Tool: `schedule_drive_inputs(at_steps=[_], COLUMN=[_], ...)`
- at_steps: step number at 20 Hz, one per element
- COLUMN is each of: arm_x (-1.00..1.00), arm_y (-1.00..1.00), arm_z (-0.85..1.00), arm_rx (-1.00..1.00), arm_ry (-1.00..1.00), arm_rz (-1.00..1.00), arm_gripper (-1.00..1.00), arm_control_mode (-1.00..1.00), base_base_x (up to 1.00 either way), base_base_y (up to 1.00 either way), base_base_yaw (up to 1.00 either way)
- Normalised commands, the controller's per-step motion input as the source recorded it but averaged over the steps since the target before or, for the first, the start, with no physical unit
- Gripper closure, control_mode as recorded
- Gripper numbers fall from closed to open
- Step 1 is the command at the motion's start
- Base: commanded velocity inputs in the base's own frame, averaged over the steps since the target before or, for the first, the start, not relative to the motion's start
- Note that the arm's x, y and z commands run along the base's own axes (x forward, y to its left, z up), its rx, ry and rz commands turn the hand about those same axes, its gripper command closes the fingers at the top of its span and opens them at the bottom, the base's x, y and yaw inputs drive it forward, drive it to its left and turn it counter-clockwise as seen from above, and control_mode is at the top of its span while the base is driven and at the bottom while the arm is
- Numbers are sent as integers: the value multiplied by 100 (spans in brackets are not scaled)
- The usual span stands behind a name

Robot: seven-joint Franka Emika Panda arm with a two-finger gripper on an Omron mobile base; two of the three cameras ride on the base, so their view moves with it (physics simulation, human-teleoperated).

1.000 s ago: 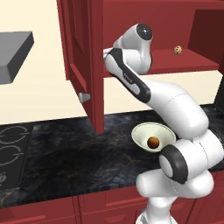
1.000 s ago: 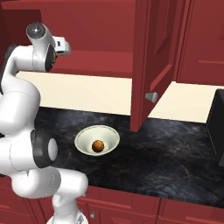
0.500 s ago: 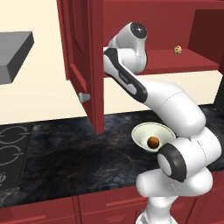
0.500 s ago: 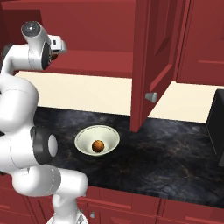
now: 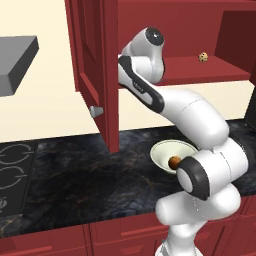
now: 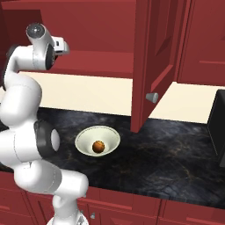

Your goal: Open the cabinet. Pick the orange and orange from the cabinet and place them into the bowl. Then close the cabinet.

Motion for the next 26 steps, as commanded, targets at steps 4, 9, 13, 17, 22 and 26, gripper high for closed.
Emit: schedule_drive_inputs(at_steps=[4, 9, 13, 17, 22, 26], arm_x=[21, 26, 24, 16, 3, 3], arm_y=[12, 8, 12, 13, 7, 1], arm_z=[-6, 0, -1, -2, -11, -21], arm_rx=[0, 0, 0, 0, 0, 0], arm_ry=[0, 0, 0, 1, 3, 0], arm_rz=[0, 0, 0, 0, 0, 0], arm_gripper=[-100, -100, -100, -100, 100, 100], arm_control_mode=[-100, -100, -100, -100, -100, -100], base_base_x=[0, 0, 0, 0, 0, 0], base_base_y=[0, 0, 0, 0, 0, 0], base_base_yaw=[0, 0, 0, 0, 0, 0])
